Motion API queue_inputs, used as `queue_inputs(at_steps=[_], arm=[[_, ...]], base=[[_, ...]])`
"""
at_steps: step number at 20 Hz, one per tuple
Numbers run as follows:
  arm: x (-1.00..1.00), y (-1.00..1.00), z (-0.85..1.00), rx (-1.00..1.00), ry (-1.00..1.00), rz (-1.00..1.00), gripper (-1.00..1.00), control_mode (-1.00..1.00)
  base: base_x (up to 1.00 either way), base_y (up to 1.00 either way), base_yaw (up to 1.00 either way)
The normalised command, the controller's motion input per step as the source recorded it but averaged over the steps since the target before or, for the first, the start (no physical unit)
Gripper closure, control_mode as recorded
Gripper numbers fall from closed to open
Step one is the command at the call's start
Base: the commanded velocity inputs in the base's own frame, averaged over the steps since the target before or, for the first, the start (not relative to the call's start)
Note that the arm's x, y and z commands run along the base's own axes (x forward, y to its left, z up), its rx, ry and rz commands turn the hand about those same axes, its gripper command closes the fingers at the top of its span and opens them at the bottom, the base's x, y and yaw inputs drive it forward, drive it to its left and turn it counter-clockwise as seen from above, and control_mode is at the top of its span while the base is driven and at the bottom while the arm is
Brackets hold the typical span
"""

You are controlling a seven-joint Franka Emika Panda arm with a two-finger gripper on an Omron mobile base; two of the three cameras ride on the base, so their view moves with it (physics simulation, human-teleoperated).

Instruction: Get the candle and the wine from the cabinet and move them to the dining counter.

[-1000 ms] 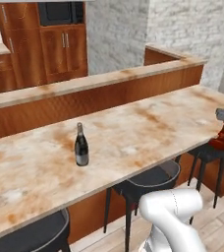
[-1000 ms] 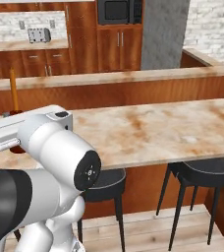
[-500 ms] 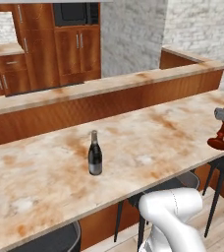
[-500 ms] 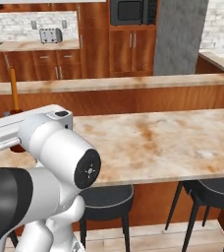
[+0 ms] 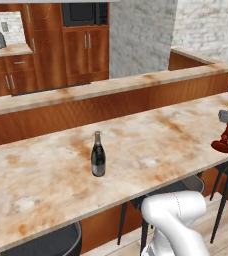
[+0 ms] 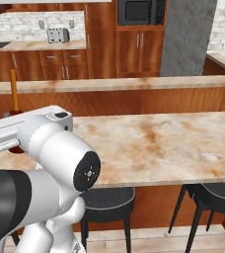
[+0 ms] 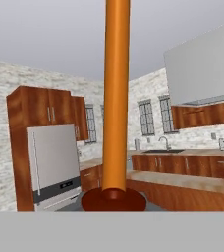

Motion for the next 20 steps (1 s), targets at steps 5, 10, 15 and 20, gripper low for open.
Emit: queue_inputs(at_steps=[5, 10, 15, 20], arm=[[0.00, 0.00, 0.00, 0.00, 0.00, 0.00, 1.00, 1.00], [0.00, 0.00, 0.00, 0.00, 0.00, 0.00, 1.00, 1.00], [0.00, 0.00, 0.00, 0.00, 0.00, 0.00, 1.00, 1.00], [0.00, 0.00, 0.00, 0.00, 0.00, 0.00, 1.00, -1.00]], base=[[0.00, 0.00, 0.00], [0.00, 0.00, 0.00], [0.00, 0.00, 0.00], [0.00, 0.00, 0.00]])
